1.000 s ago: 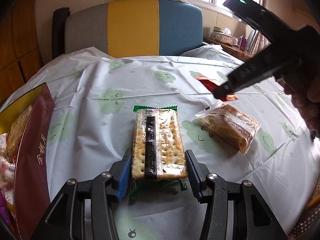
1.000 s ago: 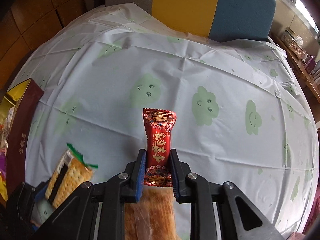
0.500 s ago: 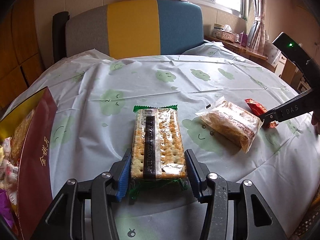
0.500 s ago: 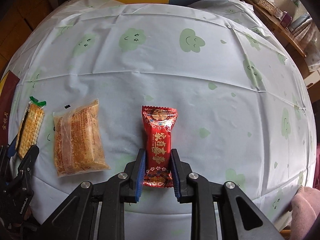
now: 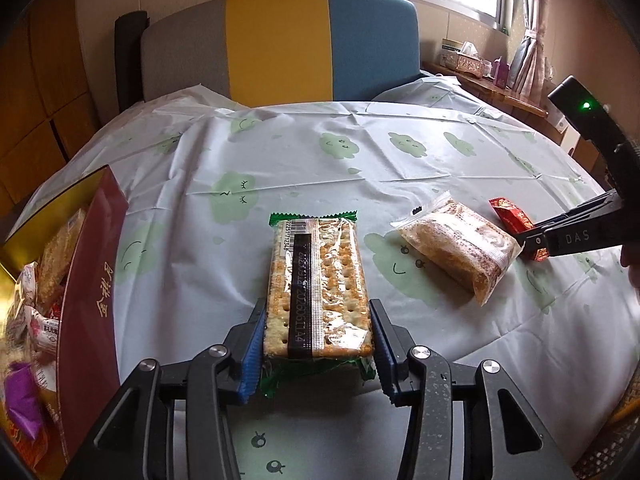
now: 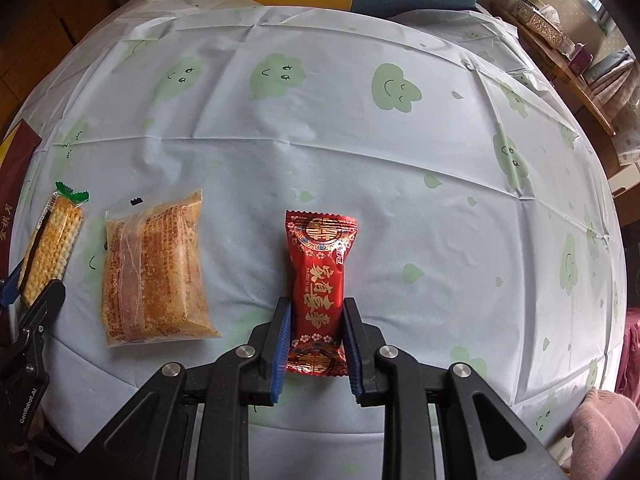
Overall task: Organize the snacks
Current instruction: 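Carry the saltine pack with the left gripper while the right gripper grasps the red candy, then lower the saltine pack into the gold box and open the left gripper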
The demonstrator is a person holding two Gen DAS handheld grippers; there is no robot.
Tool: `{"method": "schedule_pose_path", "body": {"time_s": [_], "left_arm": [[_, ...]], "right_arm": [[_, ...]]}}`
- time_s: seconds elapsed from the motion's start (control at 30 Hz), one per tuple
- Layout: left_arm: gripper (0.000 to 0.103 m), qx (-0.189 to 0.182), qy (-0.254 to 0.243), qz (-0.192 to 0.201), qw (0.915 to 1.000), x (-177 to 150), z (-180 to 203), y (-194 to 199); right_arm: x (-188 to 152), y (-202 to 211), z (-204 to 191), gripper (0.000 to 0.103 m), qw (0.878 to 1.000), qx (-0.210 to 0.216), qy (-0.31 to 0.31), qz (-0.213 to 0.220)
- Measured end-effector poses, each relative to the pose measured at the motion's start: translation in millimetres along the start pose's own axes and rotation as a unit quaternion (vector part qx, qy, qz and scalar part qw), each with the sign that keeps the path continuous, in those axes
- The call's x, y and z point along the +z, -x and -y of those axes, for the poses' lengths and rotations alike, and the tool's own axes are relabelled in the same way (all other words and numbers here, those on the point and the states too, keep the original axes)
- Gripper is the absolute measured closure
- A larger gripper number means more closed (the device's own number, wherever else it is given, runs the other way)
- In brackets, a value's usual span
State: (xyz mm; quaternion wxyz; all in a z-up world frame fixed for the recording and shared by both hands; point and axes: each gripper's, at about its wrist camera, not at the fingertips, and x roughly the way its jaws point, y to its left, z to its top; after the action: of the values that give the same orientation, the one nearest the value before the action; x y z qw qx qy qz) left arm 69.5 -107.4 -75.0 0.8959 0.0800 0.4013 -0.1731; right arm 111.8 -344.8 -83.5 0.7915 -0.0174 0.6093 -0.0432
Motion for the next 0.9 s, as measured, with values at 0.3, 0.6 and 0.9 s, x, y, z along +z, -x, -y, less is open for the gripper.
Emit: {"method": "schedule_pose_path", "body": {"time_s": [0.3,0.6,0.9], "left_arm": [[0.055,-0.017,0.020,0.006,0.9996,4.3,-4.0,33.2],[0.055,-0.018,0.059,0.013,0.9980,8.9,-25.6,60.2],[0.055,0.014,0.128,0.035,0.9911,6.2,-92.4,91.8]], "right_arm": [[-3.1,2.0,-3.9,0.077,1.000,-0.004,0.009,0.003],[-5.7,3.3,-7.1,0.077,1.000,-0.008,0.014,0.006],[-7.1,7.1,-14.7,0.078,0.999,-0.021,0.032,0.009]]}}
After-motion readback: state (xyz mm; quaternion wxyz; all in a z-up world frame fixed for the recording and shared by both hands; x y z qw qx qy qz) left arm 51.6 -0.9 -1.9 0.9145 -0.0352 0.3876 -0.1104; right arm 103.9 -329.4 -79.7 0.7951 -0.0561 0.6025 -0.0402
